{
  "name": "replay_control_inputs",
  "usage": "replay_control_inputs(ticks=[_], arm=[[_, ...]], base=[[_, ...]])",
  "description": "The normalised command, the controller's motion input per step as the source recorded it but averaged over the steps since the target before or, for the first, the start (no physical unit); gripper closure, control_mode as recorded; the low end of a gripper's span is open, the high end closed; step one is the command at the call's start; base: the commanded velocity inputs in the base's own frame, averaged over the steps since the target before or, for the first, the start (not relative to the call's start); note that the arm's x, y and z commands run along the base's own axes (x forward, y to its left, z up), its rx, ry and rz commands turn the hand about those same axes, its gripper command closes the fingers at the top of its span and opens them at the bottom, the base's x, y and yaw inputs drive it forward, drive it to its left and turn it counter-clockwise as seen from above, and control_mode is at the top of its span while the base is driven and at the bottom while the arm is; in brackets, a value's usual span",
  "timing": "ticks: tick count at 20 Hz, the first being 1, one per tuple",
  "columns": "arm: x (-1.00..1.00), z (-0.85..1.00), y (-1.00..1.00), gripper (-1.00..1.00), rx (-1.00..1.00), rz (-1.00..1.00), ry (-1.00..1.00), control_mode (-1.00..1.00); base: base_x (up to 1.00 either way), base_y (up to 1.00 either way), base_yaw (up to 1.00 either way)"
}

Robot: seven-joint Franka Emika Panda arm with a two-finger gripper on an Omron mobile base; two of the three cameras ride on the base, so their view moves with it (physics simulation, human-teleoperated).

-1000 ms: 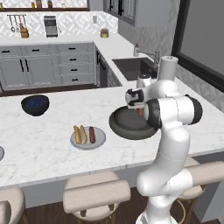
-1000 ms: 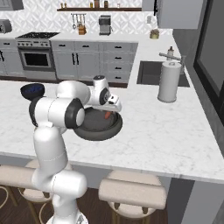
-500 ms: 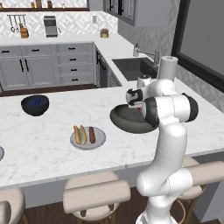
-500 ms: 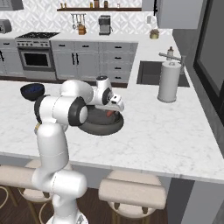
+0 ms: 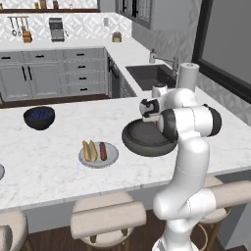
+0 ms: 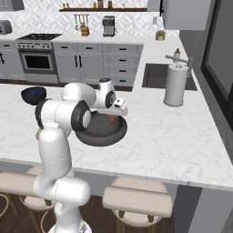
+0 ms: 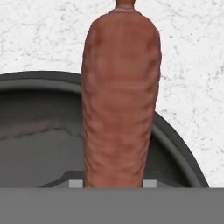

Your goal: Place one bun and one sausage from the bowl on each plate.

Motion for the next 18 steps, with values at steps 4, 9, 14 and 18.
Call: replay_control_inputs(ticks=[4, 9, 14, 18], arm=[[-0.04, 0.00, 0.23, 1.00, 0.00, 0.00, 0.08, -1.00], [-0.48, 0.49, 0.06, 1.00, 0.00, 0.00, 0.02, -1.00], [-0.99, 0.79, 0.19, 1.00, 0.05, 0.00, 0.12, -1.00], [-1.00, 0.40, 0.13, 1.00, 0.05, 0.00, 0.03, -1.00]], base=[[0.00, 0.00, 0.00], [0.00, 0.00, 0.00], [0.00, 0.00, 0.00], [0.00, 0.00, 0.00]])
